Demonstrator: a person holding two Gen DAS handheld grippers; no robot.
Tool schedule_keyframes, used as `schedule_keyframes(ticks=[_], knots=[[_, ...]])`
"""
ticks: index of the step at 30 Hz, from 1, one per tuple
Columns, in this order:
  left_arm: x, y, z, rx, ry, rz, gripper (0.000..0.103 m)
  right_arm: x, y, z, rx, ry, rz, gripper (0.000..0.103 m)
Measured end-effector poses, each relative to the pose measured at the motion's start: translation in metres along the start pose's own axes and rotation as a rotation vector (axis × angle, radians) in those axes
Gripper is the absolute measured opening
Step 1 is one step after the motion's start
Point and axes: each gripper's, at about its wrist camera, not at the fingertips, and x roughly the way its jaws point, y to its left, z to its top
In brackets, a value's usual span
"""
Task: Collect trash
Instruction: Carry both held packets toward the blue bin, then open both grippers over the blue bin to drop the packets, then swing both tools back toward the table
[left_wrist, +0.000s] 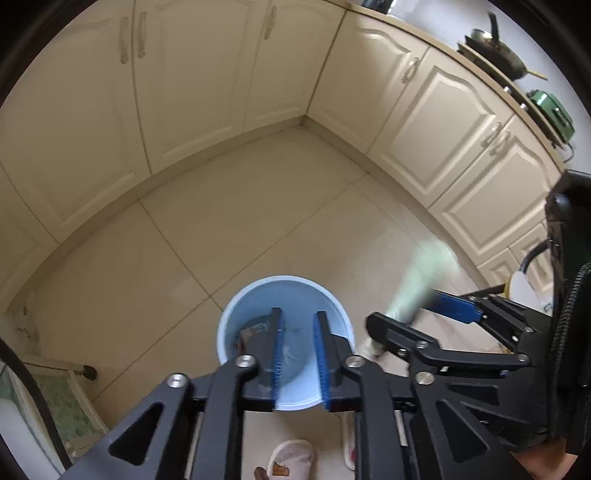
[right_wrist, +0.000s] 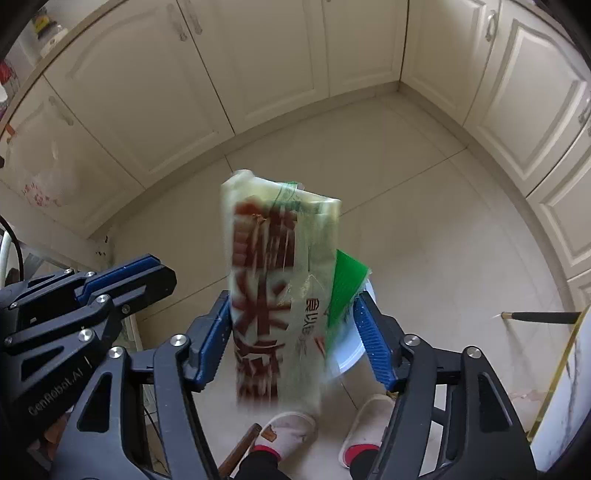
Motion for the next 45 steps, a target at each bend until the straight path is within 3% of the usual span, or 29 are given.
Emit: schedule_keyframes(ticks=[7,11,15,19,23,25,33,38,43,45], knots=[[-0.047,-0.013,-0.012,-0.015,-0.064,0.046,0.045,-0.027,-0.005,-0.004,0.011,-0.045,0.006,0.067],[-0.081,-0.027,-0.026,-0.022,-0.113,0.071,0.049,-0.05,-0.004,-0.003,0.015,-0.067,0.011,0.075],[-0.127,-0.046,-0.038,-0.01,-0.18,0.094,0.051,-0.092,0.004,-0.011,0.011,-0.123,-0.008,0.075],[-0.187,-0.096,-0.05,0.037,-0.311,0.121,0.067,-0.151,0.007,-0.027,0.019,-0.211,-0.065,0.088],[-0.249,-0.15,-0.072,0.095,-0.478,0.14,0.084,-0.226,0.005,-0.048,0.028,-0.34,-0.13,0.101],[-0.274,-0.174,-0.085,0.119,-0.542,0.134,0.091,-0.269,0.005,-0.063,0.021,-0.427,-0.162,0.103],[-0.356,-0.269,-0.163,0.201,-0.788,0.192,0.101,-0.411,0.022,-0.113,0.001,-0.72,-0.238,0.103],[-0.381,-0.314,-0.223,0.225,-0.9,0.16,0.102,-0.469,0.043,-0.14,-0.013,-0.853,-0.279,0.103],[-0.393,-0.325,-0.287,0.276,-0.983,0.121,0.102,-0.514,0.057,-0.175,-0.007,-0.963,-0.379,0.103],[-0.388,-0.313,-0.309,0.294,-1.008,0.095,0.102,-0.529,0.061,-0.189,0.009,-0.992,-0.416,0.103]])
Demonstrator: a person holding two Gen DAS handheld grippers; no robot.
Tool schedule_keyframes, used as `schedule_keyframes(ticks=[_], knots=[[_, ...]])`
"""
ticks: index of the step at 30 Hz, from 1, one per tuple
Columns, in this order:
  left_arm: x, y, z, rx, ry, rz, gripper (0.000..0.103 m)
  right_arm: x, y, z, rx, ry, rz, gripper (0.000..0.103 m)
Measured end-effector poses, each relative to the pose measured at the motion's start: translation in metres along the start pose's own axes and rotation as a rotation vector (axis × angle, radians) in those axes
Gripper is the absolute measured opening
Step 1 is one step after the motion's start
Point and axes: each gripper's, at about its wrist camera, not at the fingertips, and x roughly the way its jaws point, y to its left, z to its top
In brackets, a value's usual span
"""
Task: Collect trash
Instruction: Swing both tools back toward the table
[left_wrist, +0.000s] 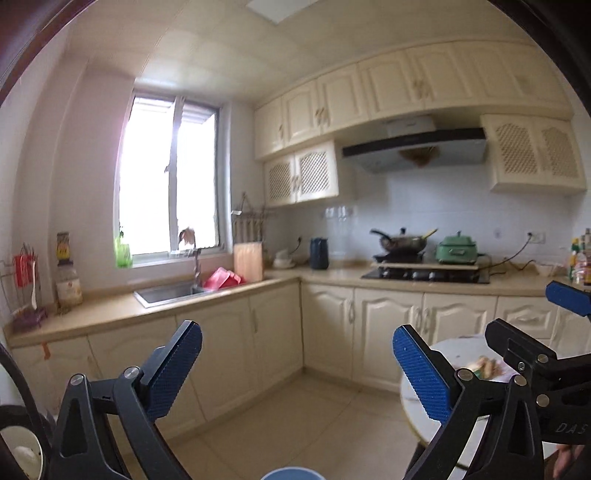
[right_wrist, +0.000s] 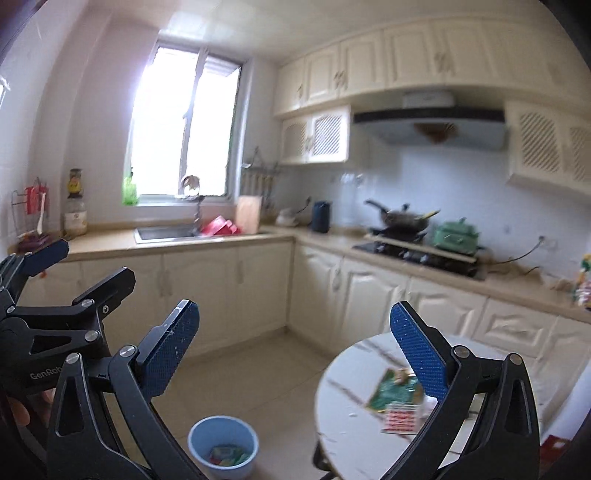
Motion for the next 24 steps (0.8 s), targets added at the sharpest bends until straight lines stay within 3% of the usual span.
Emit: schedule_keyframes(ticks=[12,18,24], knots=[[-0.062,0.006,-0.059,-0.033,-0.131,-0.176,0.102,-0.083,-0.049,0.007,0.049,-0.101,-0.267,0.103],[-0.045,-0.002,-0.069,-0.008,-0.125,-0.268,0.102,-0.105,-0.095,0.001,0.092,-0.094,-0.405,0.103],[-0.006,-0.028,-0.045,0.036,-0.075,-0.326,0.102,-0.105,-0.144,-0.014,0.135,-0.052,-0.47,0.103]])
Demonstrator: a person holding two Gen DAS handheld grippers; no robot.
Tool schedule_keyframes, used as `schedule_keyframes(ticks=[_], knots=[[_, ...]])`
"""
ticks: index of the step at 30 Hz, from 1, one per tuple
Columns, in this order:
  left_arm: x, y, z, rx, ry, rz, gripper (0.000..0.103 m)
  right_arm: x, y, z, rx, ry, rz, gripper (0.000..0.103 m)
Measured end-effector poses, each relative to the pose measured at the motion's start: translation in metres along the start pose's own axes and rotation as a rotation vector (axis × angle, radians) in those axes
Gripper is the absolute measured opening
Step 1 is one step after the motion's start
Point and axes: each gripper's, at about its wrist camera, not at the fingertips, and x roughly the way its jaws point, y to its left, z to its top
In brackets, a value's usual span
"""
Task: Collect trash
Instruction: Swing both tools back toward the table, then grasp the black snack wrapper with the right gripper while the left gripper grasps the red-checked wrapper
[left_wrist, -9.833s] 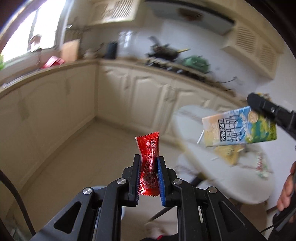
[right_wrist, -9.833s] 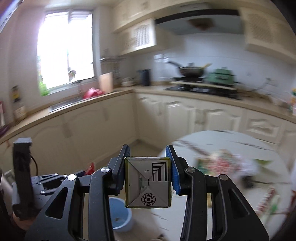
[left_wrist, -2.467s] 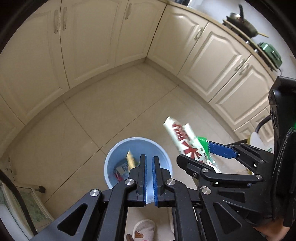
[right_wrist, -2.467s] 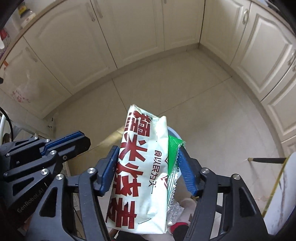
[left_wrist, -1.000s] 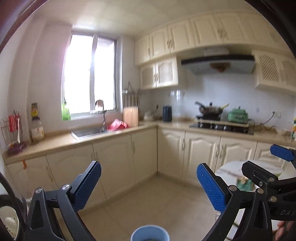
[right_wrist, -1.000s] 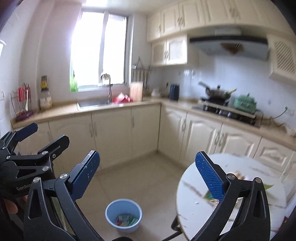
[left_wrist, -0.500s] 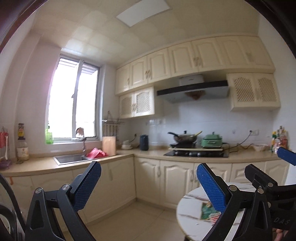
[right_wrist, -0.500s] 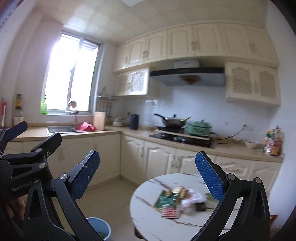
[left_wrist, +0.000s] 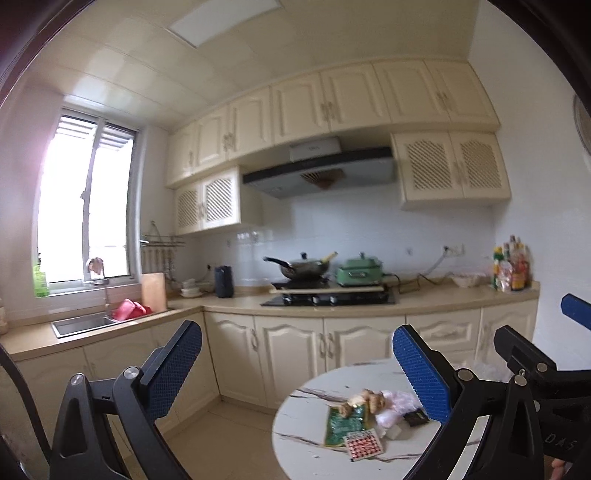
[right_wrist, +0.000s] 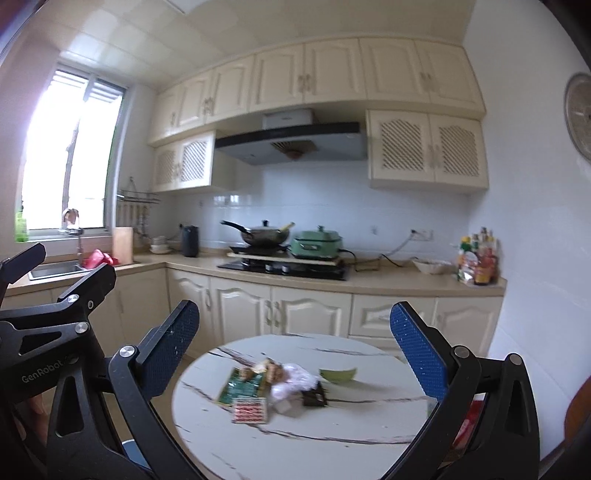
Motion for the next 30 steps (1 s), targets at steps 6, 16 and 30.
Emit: schedule_keyframes(ticks=[6,16,30], knots=[[0.07,-0.008,0.013,0.028,0.123,-0.048,0.102,0.039,-0.038,-0.019,0.036,0.086,-0.059,0.103],[0.221,-0.026,-0.001,0.015,0.471,-0.138,0.102,0.138,-0.08,-0.089,0.087,0.363,-0.1,0.103],[0.358,-0.049,-0.047,0.027,0.842,-0.209,0.1,0.228,-0.087,-0.175,0.082,0.637,-0.069,0.103]])
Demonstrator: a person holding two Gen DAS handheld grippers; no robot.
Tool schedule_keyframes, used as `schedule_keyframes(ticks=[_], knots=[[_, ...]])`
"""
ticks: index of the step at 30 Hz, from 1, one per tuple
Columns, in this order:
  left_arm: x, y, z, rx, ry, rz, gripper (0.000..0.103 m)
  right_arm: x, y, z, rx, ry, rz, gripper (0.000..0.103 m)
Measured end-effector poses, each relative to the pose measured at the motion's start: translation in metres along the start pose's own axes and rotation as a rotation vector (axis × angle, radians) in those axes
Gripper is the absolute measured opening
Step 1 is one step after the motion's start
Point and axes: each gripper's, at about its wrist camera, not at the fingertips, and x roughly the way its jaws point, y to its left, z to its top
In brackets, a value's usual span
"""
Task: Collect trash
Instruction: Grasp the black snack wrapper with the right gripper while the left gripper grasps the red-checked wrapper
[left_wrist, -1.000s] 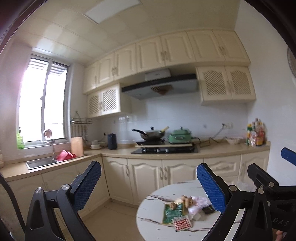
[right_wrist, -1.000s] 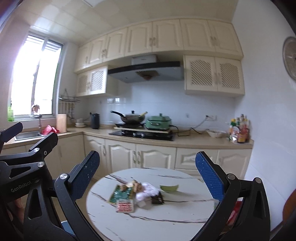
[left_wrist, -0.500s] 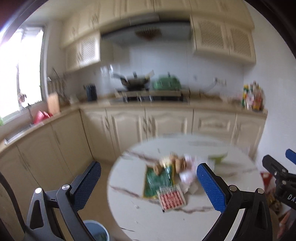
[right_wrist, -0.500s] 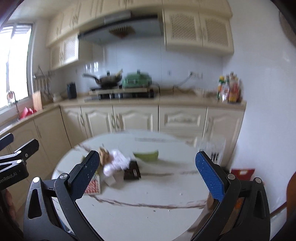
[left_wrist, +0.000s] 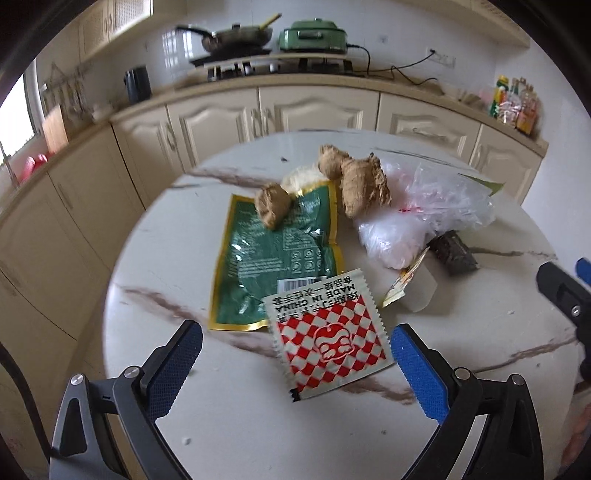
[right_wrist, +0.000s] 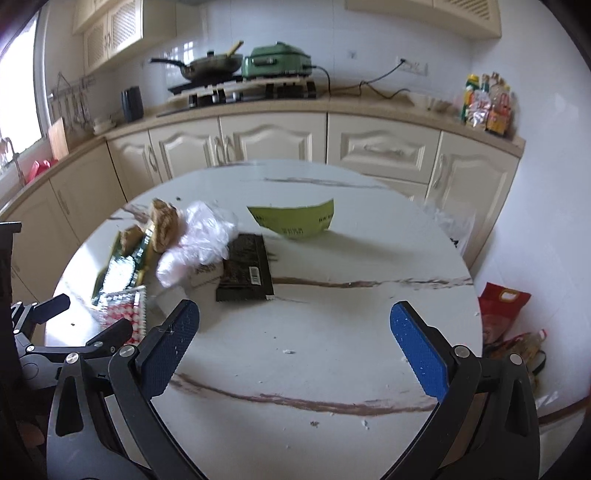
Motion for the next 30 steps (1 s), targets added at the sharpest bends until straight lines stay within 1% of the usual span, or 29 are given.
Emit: schedule_keyframes(ticks=[1,2,4,6,7,8,9,10,11,13,15,16,17,19,21,23,26,28,30], knots=[[0.003,0.003,0.006,-0.008,0.01,-0.003,0.1,0.004,-0.001,0.0,-0.001,0.005,0.0,0.103],[0.007,0.006,0.011,-0.011,0.02,0.008,0.098,0.007,-0.001,0.0,0.0,0.01,-0.001,0.103],[0.018,0.01,0.02,-0.008,0.055,0.005,0.087,0.013,-0.002,0.002,0.001,0.017,0.003,0.103],[0.02,0.01,0.024,-0.007,0.043,0.001,0.085,0.017,-0.003,0.004,-0.003,0.023,0.008,0.103],[0.021,0.01,0.023,-0.001,0.04,-0.002,0.081,0.019,-0.004,0.005,-0.007,0.026,0.009,0.103],[0.021,0.011,0.024,0.011,0.03,-0.009,0.075,0.022,-0.005,0.006,-0.009,0.03,0.004,0.103],[0.023,0.009,0.023,0.019,0.022,-0.02,0.07,0.024,-0.008,0.007,-0.007,0.033,-0.003,0.103],[0.021,0.011,0.025,0.028,0.013,-0.029,0.059,0.026,-0.01,0.009,-0.004,0.035,-0.007,0.103],[0.02,0.012,0.027,0.033,0.007,-0.04,0.052,0.028,-0.013,0.01,0.0,0.038,-0.01,0.103],[0.018,0.017,0.03,0.042,-0.004,-0.046,0.044,0.033,-0.016,0.012,0.005,0.049,-0.007,0.103],[0.015,0.021,0.025,0.035,-0.011,-0.054,0.033,0.038,-0.017,0.014,0.006,0.063,0.019,0.103],[0.012,0.026,0.024,0.03,-0.016,-0.058,0.025,0.041,-0.015,0.014,0.001,0.07,0.032,0.103],[0.007,0.032,0.016,0.024,-0.019,-0.07,0.016,0.043,-0.013,0.014,-0.007,0.079,0.046,0.103],[0.001,0.04,0.013,0.009,-0.03,-0.1,0.006,0.05,-0.005,0.015,-0.03,0.092,0.075,0.103],[-0.007,0.042,-0.003,-0.002,-0.03,-0.122,0.004,0.064,0.005,0.019,-0.06,0.117,0.087,0.103],[-0.015,0.053,-0.008,-0.007,-0.04,-0.127,0.003,0.077,0.014,0.022,-0.089,0.148,0.083,0.103],[-0.026,0.067,-0.011,-0.022,-0.05,-0.161,0.003,0.098,0.026,0.028,-0.136,0.186,0.071,0.103],[-0.032,0.075,-0.013,-0.027,-0.059,-0.164,0.003,0.107,0.031,0.029,-0.154,0.198,0.067,0.103],[-0.038,0.082,-0.013,-0.034,-0.066,-0.172,0.003,0.114,0.036,0.03,-0.184,0.215,0.068,0.097]])
